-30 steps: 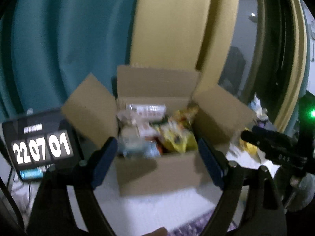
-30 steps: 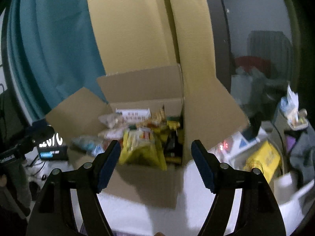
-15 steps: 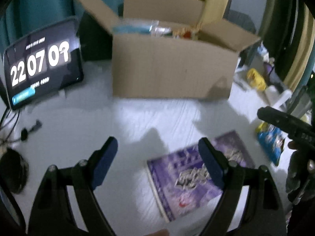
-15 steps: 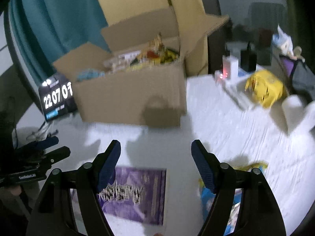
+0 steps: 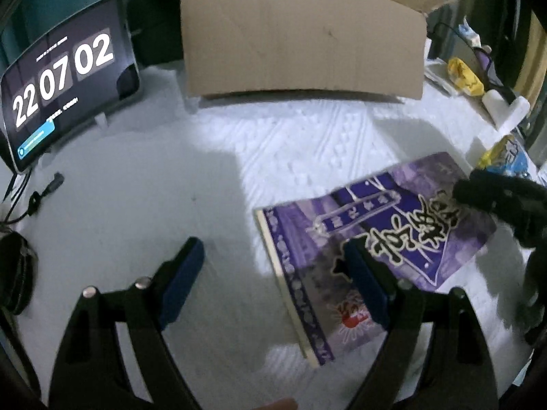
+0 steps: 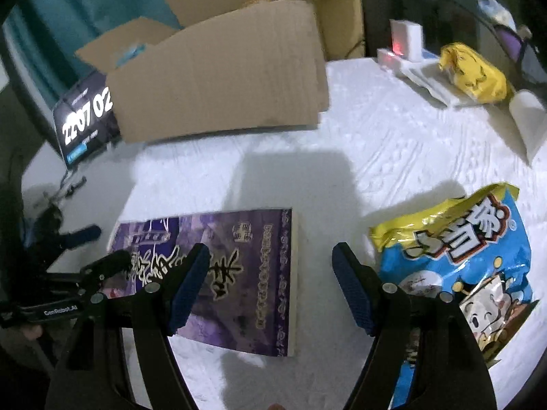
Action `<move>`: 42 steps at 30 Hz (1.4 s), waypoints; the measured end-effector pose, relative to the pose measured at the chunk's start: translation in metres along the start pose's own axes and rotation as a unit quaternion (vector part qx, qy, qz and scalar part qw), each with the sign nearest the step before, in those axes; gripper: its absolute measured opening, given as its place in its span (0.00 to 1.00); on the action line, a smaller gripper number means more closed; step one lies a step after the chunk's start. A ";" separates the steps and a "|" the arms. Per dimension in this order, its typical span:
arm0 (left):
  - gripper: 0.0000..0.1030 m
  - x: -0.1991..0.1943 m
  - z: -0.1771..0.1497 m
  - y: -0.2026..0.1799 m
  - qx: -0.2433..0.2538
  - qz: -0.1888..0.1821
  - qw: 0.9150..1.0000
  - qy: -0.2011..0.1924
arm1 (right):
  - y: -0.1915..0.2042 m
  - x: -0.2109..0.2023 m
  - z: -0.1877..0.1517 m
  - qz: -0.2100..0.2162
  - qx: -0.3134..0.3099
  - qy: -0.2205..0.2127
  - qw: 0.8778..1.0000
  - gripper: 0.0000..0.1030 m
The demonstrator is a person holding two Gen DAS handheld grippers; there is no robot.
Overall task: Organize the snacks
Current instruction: 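Move both tools back to the purple bag on the table, then grasp the purple bag with the right tool and lift it, then grasp the blue-and-yellow bag with the left tool while the right tool holds the purple bag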
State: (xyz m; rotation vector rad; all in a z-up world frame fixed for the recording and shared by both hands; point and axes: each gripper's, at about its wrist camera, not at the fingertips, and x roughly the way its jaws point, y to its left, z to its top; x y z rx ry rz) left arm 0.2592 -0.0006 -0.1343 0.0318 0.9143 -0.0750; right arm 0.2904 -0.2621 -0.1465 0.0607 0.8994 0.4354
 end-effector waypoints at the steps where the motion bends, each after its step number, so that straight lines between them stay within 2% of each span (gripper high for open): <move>1: 0.84 0.000 0.000 -0.001 0.002 0.000 1.000 -0.003 | 0.004 0.002 -0.001 0.009 -0.004 0.005 1.000 0.76; 3: 0.84 0.000 0.000 -0.001 0.003 -0.003 1.000 -0.007 | 0.015 0.005 -0.003 0.020 -0.009 0.008 1.000 0.82; 5: 0.84 -0.001 0.001 0.000 0.004 -0.005 1.000 -0.007 | 0.023 0.008 -0.003 0.036 -0.008 0.010 0.999 0.84; 8: 0.84 -0.001 0.002 0.000 0.005 -0.007 1.000 -0.008 | 0.029 0.012 0.000 0.102 0.010 0.020 0.994 0.84; 11: 0.84 0.000 0.003 0.001 0.005 -0.011 1.000 -0.008 | 0.031 0.018 0.002 0.130 0.021 0.014 0.991 0.84; 13: 0.84 -0.001 0.003 0.002 0.003 -0.013 1.000 -0.009 | 0.032 0.020 0.004 0.121 0.019 0.007 0.992 0.71; 14: 0.84 -0.002 0.002 0.003 0.001 -0.016 1.000 -0.010 | 0.031 0.025 0.005 0.128 0.019 0.016 0.991 0.36; 15: 0.84 -0.002 0.002 0.003 0.000 -0.020 1.000 -0.011 | 0.031 0.029 0.005 0.133 0.022 0.021 0.991 0.25; 16: 0.84 -0.003 0.002 0.004 -0.003 -0.024 1.000 -0.012 | 0.031 0.029 0.004 0.128 0.018 0.018 0.991 0.22; 19: 0.86 -0.009 0.002 0.006 -0.018 -0.037 0.999 -0.012 | 0.039 0.019 0.005 0.106 -0.005 -0.004 0.994 0.18; 21: 0.86 -0.019 0.004 0.004 -0.022 -0.039 0.999 -0.024 | 0.039 0.001 0.008 0.088 -0.014 -0.034 0.995 0.15; 27: 0.86 -0.052 0.019 -0.023 -0.006 -0.059 0.996 -0.063 | 0.012 -0.058 0.025 0.053 -0.007 -0.114 0.992 0.15; 34: 0.86 -0.065 0.046 -0.099 0.047 -0.096 0.992 -0.069 | -0.051 -0.134 0.037 0.006 0.018 -0.205 0.979 0.15; 37: 0.86 -0.059 0.052 -0.143 0.074 -0.117 0.989 -0.055 | -0.081 -0.159 0.036 -0.009 0.032 -0.231 0.972 0.15; 40: 0.86 -0.046 0.057 -0.180 0.078 -0.146 0.986 -0.027 | -0.112 -0.179 0.034 -0.019 0.050 -0.249 0.967 0.15; 42: 0.86 -0.034 0.059 -0.204 0.080 -0.149 0.985 -0.013 | -0.131 -0.187 0.031 -0.020 0.061 -0.254 0.965 0.15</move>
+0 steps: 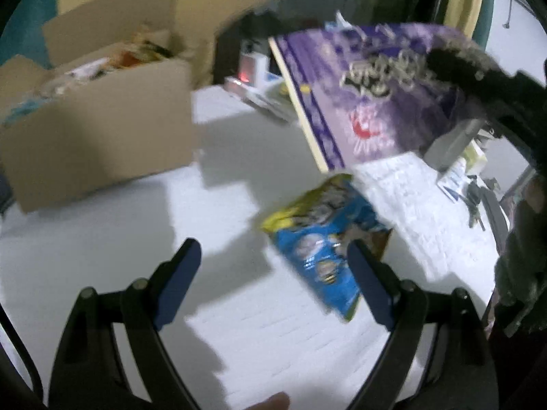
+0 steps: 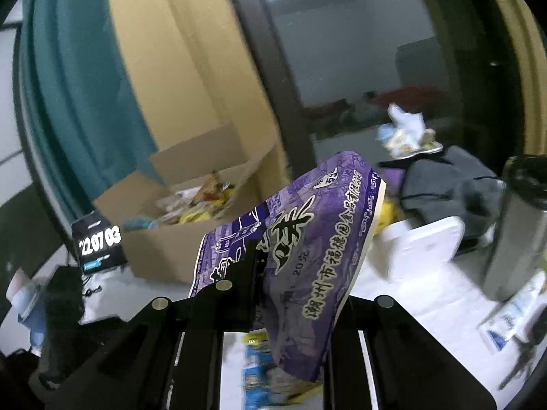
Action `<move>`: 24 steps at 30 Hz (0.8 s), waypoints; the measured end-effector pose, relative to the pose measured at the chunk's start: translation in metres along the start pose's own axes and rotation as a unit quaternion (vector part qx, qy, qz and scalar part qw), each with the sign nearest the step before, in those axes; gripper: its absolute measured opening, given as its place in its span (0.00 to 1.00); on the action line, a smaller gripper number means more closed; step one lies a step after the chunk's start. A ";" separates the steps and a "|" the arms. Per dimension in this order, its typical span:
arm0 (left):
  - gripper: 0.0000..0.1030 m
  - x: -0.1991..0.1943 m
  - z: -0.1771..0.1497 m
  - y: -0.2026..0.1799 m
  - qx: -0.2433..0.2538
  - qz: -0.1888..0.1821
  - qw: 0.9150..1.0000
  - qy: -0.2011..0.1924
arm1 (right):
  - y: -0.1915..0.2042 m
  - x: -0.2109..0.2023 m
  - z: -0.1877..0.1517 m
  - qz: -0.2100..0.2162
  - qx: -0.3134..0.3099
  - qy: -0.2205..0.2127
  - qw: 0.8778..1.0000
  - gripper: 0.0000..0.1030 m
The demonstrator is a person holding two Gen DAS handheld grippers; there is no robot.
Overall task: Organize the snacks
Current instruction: 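Grasp the blue-and-yellow bag with the left tool while the right tool holds the purple bag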
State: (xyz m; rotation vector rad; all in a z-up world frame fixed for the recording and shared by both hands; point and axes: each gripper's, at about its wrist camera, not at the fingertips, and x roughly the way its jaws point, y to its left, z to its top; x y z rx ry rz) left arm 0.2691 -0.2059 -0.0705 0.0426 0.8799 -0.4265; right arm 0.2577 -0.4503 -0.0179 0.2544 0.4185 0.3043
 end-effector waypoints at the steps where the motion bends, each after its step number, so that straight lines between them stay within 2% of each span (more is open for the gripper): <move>1: 0.86 0.008 0.001 -0.005 -0.003 -0.005 1.000 0.008 | -0.008 -0.002 0.001 -0.001 0.004 -0.001 1.000 0.15; 6: 0.87 0.053 0.016 -0.032 -0.021 0.000 0.999 0.042 | -0.045 -0.006 0.001 -0.001 0.026 0.002 1.000 0.15; 8: 0.94 0.073 0.021 -0.040 -0.029 0.010 0.998 0.060 | -0.057 -0.006 0.000 0.001 0.035 0.003 0.999 0.15; 10: 0.99 0.080 0.023 -0.045 -0.025 0.028 0.998 0.057 | -0.064 -0.006 0.000 0.008 0.041 0.005 0.999 0.15; 14: 1.00 0.094 0.023 -0.051 -0.034 0.054 0.996 0.058 | -0.067 -0.009 -0.002 0.024 0.038 0.002 0.999 0.15; 17: 1.00 0.098 0.020 -0.057 -0.024 0.070 0.996 0.058 | -0.066 -0.009 -0.003 0.029 0.037 -0.002 0.999 0.15; 21: 0.95 0.094 0.018 -0.057 -0.005 0.057 0.997 0.059 | -0.067 -0.010 -0.001 0.031 0.045 -0.010 0.998 0.15; 24: 0.83 0.087 0.017 -0.054 -0.001 0.040 0.997 0.061 | -0.060 -0.013 0.003 0.029 0.042 -0.016 0.999 0.15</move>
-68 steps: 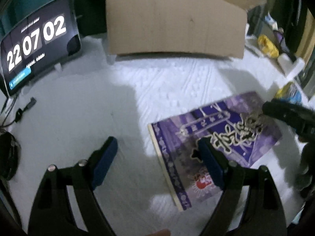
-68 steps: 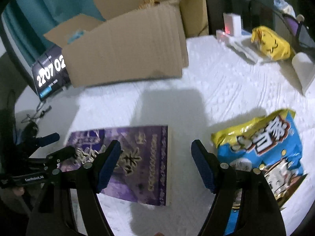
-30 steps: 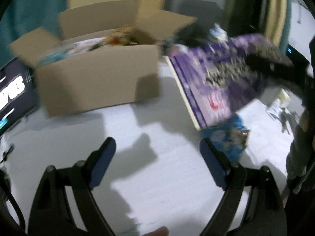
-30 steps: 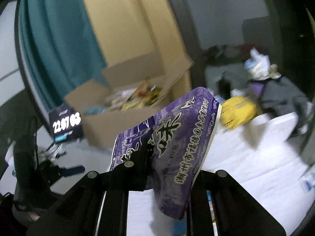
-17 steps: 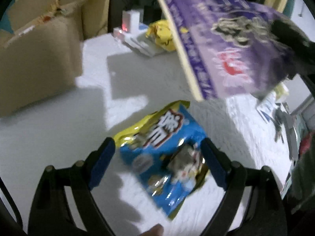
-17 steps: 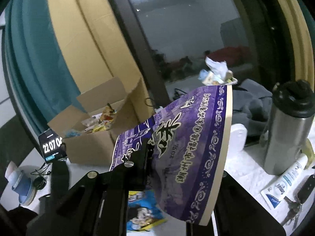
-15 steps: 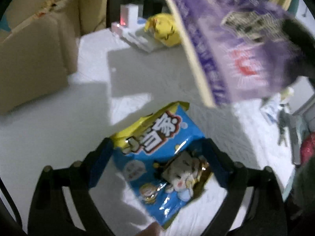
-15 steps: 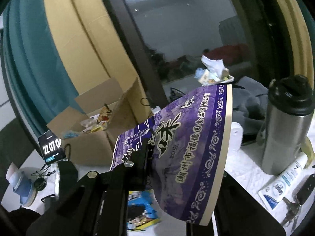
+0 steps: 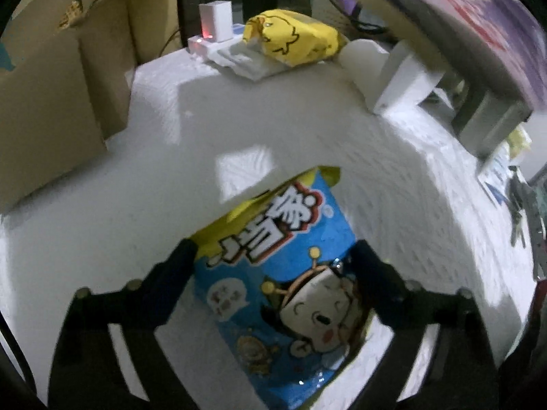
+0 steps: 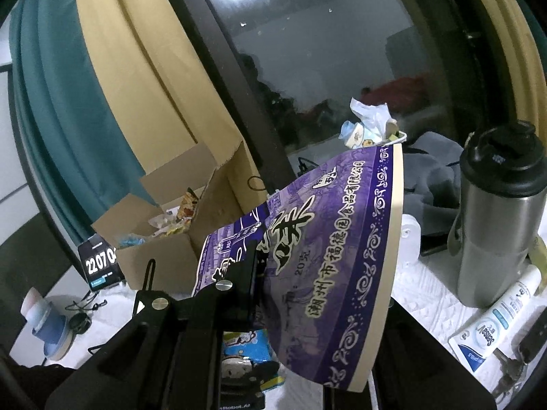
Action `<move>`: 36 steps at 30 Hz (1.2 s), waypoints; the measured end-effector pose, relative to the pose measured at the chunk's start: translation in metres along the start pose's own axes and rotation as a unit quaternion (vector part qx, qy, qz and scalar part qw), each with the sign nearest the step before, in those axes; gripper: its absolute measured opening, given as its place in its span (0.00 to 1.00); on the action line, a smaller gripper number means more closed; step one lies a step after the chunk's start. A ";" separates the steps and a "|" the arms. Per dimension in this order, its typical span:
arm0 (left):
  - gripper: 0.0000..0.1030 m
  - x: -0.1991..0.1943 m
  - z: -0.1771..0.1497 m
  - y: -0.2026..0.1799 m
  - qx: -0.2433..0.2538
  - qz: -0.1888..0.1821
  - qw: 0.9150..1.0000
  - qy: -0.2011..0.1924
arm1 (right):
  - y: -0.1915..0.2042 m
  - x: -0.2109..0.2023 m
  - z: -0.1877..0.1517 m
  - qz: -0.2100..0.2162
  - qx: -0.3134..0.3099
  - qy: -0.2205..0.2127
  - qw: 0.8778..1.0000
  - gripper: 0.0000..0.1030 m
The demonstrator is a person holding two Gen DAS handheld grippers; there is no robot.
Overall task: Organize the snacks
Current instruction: 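Grasp the blue-and-yellow bag with the left tool while the right tool holds the purple bag, then carry the blue-and-yellow bag to the box while the right tool carries the purple bag, then open both tools over the box to drop the two bags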
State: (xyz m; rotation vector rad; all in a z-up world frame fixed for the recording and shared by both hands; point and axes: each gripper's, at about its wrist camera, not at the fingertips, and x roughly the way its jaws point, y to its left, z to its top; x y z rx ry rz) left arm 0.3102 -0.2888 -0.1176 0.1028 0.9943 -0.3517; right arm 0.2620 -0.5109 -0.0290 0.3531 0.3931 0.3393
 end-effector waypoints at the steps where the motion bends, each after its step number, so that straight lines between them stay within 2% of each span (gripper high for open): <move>1: 0.78 -0.002 0.001 0.003 0.000 -0.005 1.000 0.001 | 0.003 -0.001 0.001 0.001 -0.001 -0.001 1.000 0.15; 4: 0.75 -0.013 0.000 0.012 0.001 -0.019 1.000 -0.002 | 0.019 -0.002 0.007 0.004 -0.014 -0.009 1.000 0.15; 10: 0.75 -0.054 -0.009 0.043 -0.006 -0.016 0.999 -0.051 | 0.059 0.006 0.017 0.010 -0.040 -0.013 0.999 0.15; 19: 0.75 -0.122 0.018 0.130 -0.021 0.005 0.990 -0.137 | 0.110 0.046 0.038 0.014 -0.062 -0.013 0.998 0.15; 23: 0.75 -0.147 0.032 0.180 -0.034 0.024 0.985 -0.170 | 0.138 0.080 0.047 0.021 -0.066 -0.011 0.998 0.15; 29: 0.75 -0.171 0.074 0.257 -0.056 0.048 0.973 -0.218 | 0.175 0.145 0.056 0.010 -0.075 0.001 0.997 0.15; 36: 0.75 -0.157 0.118 0.314 -0.074 0.052 0.970 -0.224 | 0.217 0.216 0.054 0.025 -0.090 0.035 0.995 0.15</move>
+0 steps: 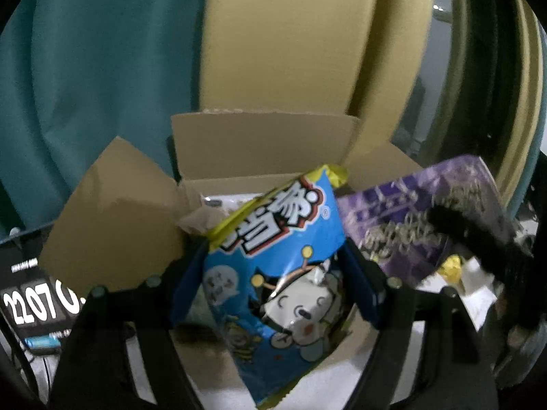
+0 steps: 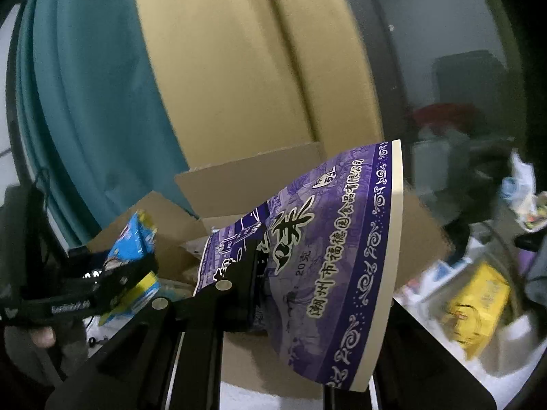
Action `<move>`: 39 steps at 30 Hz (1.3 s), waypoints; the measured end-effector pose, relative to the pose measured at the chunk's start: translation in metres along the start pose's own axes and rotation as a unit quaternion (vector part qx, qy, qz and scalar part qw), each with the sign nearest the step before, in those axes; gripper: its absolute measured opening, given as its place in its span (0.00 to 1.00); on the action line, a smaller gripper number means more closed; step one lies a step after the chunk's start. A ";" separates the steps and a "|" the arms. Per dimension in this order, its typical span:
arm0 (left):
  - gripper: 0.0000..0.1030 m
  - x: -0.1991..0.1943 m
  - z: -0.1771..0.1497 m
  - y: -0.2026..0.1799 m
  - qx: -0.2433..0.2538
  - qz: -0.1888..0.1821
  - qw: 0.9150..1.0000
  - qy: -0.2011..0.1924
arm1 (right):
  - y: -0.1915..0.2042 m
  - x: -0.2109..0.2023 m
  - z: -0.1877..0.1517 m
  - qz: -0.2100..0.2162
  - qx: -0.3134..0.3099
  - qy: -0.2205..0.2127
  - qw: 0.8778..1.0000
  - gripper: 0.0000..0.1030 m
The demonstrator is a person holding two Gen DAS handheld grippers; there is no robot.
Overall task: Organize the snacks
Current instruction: 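Open both tools over the box to drop the two bags, then move the right tool back to the grey-and-navy pouch on the table and grasp it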
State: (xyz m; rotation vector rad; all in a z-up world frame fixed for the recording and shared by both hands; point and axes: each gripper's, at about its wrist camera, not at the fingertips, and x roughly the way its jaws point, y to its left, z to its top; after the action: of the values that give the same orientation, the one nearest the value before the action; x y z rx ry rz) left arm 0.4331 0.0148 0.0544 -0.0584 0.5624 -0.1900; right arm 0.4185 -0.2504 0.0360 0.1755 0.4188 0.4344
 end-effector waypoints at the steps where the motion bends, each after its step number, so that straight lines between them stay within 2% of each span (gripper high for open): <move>1: 0.75 0.008 0.004 0.006 -0.001 0.002 1.000 0.004 | 0.004 0.007 0.001 0.002 -0.003 0.004 1.000 0.15; 5: 0.78 0.040 0.016 0.021 -0.012 0.000 0.999 0.031 | 0.015 0.050 0.001 0.011 -0.002 0.038 0.999 0.18; 7: 0.85 0.053 0.018 0.026 -0.016 -0.005 0.999 0.044 | 0.019 0.070 -0.001 0.006 -0.011 0.066 0.998 0.26; 8: 0.90 0.056 0.018 0.027 -0.016 -0.003 0.999 0.047 | 0.019 0.076 -0.002 0.005 -0.014 0.073 0.997 0.49; 9: 0.91 0.057 0.017 0.028 -0.015 -0.002 0.999 0.046 | 0.020 0.077 -0.003 0.003 -0.015 0.071 0.997 0.80; 10: 0.92 0.058 0.016 0.027 -0.017 -0.001 0.999 0.045 | 0.020 0.075 -0.005 -0.006 -0.023 0.063 0.998 0.88; 11: 0.92 0.057 0.015 0.028 -0.019 0.001 0.999 0.043 | 0.019 0.073 -0.006 -0.017 -0.030 0.058 0.998 0.91; 16: 0.92 0.037 0.012 0.028 -0.025 0.000 0.999 0.023 | 0.009 0.050 -0.008 -0.056 -0.030 0.051 0.997 0.91; 20: 0.92 0.018 0.015 0.024 -0.030 0.005 0.999 0.012 | 0.006 0.012 -0.010 -0.094 -0.039 0.025 0.994 0.91; 22: 0.92 0.007 0.014 0.020 -0.031 0.004 0.999 0.008 | 0.006 -0.003 -0.011 -0.099 -0.041 0.018 0.994 0.91; 28: 0.92 -0.039 -0.001 0.003 -0.021 0.002 1.000 -0.011 | 0.018 -0.046 -0.024 -0.079 -0.048 0.028 0.995 0.91; 39: 0.92 -0.115 -0.059 -0.016 -0.006 0.002 0.999 -0.032 | 0.061 -0.097 -0.087 -0.032 -0.051 0.081 0.995 0.91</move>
State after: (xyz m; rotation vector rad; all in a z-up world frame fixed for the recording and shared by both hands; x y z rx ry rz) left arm 0.3038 0.0213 0.0662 -0.0751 0.5001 -0.1799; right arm 0.2789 -0.2323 0.0069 0.0285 0.5580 0.4069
